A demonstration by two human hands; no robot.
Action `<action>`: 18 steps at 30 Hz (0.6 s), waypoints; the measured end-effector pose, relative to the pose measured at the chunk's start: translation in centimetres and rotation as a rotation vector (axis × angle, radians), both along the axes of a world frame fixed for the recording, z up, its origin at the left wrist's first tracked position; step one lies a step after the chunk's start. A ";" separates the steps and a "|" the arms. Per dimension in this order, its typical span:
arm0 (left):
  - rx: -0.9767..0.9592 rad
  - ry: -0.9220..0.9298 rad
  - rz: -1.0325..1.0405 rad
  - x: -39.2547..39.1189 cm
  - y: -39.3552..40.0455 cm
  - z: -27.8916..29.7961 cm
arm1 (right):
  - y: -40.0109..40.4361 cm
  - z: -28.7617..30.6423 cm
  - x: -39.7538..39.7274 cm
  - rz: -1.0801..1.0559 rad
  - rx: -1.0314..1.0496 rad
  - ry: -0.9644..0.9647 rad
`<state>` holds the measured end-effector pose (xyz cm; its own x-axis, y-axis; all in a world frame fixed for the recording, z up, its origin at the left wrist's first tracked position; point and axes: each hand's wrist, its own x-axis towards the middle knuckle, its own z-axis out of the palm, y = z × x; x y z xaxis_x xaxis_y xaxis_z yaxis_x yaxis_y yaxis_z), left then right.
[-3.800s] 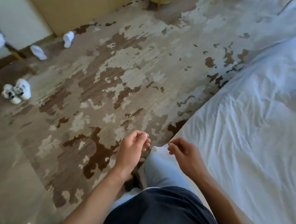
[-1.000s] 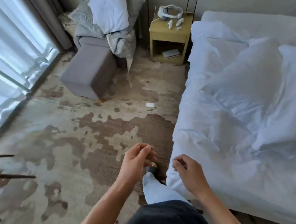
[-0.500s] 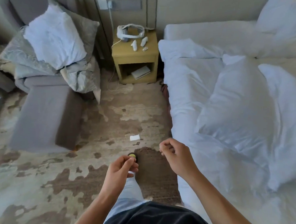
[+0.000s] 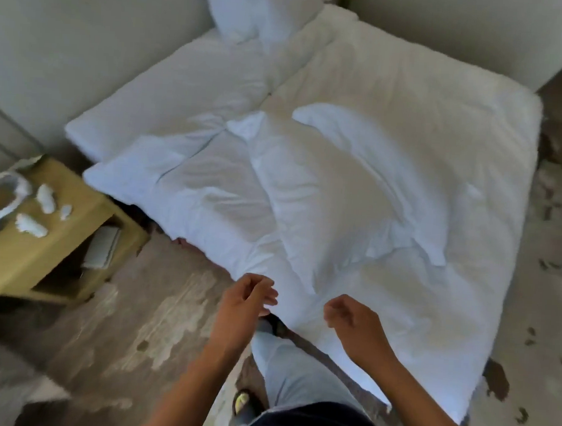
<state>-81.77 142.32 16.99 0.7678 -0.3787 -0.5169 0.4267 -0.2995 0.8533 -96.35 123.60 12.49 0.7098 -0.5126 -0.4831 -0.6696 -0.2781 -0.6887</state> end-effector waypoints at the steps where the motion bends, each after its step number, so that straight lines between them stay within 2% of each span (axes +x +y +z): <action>1: 0.006 -0.014 -0.053 1.9 -1.4 -0.2 | -0.8 -0.8 0.9 -0.047 -0.012 -0.007; 6: 0.156 -0.128 -0.320 10.4 -8.4 -2.0 | -6.4 -5.8 7.6 -0.226 -0.056 -0.019; 10: 0.339 -0.224 -0.558 16.1 -13.4 -2.8 | -12.2 -9.9 12.6 -0.400 -0.079 0.055; 18: 0.488 -0.447 -0.970 22.7 -25.4 -6.6 | -21.9 -15.0 15.4 -0.728 -0.039 0.240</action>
